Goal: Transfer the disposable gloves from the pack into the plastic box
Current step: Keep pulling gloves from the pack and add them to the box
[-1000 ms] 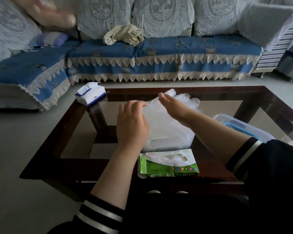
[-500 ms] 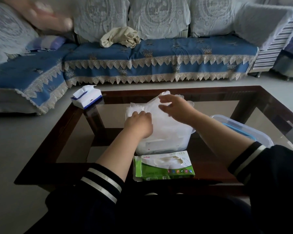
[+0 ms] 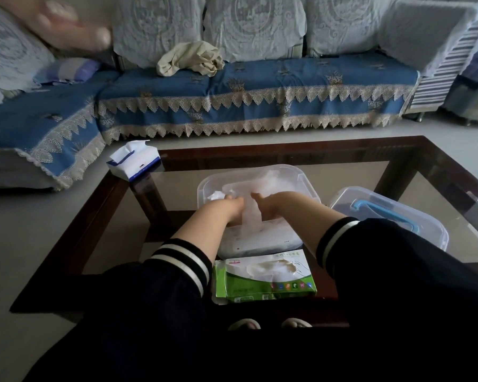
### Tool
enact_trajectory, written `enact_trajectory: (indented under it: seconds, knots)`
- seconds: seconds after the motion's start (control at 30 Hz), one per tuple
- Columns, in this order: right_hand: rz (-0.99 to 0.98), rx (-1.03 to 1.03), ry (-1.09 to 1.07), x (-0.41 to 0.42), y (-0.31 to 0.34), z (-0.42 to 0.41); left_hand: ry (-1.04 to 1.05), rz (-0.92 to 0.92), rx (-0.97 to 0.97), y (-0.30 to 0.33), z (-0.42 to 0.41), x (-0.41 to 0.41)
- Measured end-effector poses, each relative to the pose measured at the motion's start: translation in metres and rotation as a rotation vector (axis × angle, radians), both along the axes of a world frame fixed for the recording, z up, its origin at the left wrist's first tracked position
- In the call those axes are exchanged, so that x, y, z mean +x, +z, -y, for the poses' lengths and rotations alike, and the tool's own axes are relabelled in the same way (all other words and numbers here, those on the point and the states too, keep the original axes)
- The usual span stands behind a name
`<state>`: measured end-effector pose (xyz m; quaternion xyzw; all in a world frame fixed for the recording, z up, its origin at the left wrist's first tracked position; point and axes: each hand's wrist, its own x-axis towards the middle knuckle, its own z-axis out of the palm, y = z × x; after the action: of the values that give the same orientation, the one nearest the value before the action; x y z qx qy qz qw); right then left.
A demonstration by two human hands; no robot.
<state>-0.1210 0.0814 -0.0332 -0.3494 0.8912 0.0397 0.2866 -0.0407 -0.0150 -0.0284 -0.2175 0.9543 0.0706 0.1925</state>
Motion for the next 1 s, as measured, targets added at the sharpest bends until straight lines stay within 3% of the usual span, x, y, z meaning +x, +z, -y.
enact_trajectory:
  seconds: [0.07,0.23,0.37,0.47,0.63,0.7,0.83,0.9,1.0]
  knots:
    - [-0.011,0.033,0.051,-0.001,-0.006,0.003,0.113,-0.003,0.081,-0.008,0.005,-0.005]
    - [0.105,0.048,-0.112,-0.003,-0.015,0.0,0.266,0.061,0.211,-0.016,0.003,-0.011]
    - [0.131,0.045,-0.087,-0.002,-0.009,-0.003,0.173,0.107,0.237,-0.005,-0.004,-0.008]
    - [0.061,-0.075,-0.065,0.0,0.001,-0.012,0.024,0.105,0.153,0.006,-0.006,-0.002]
    - [0.057,-0.314,-0.117,-0.008,0.029,-0.033,-0.084,-0.065,0.073,0.025,-0.008,0.012]
    - [-0.038,-0.432,-0.114,-0.007,0.041,-0.044,-0.11,-0.171,0.083,0.031,-0.012,0.016]
    - [-0.147,-0.784,-0.129,0.018,0.057,-0.069,-0.169,-0.231,0.296,0.035,-0.031,0.046]
    - [-0.041,-0.85,-0.151,0.036,0.056,-0.081,-0.176,-0.274,0.323,0.021,-0.041,0.066]
    - [0.251,-0.738,-0.172,0.061,0.044,-0.094,-0.233,-0.58,0.121,-0.006,-0.045,0.078]
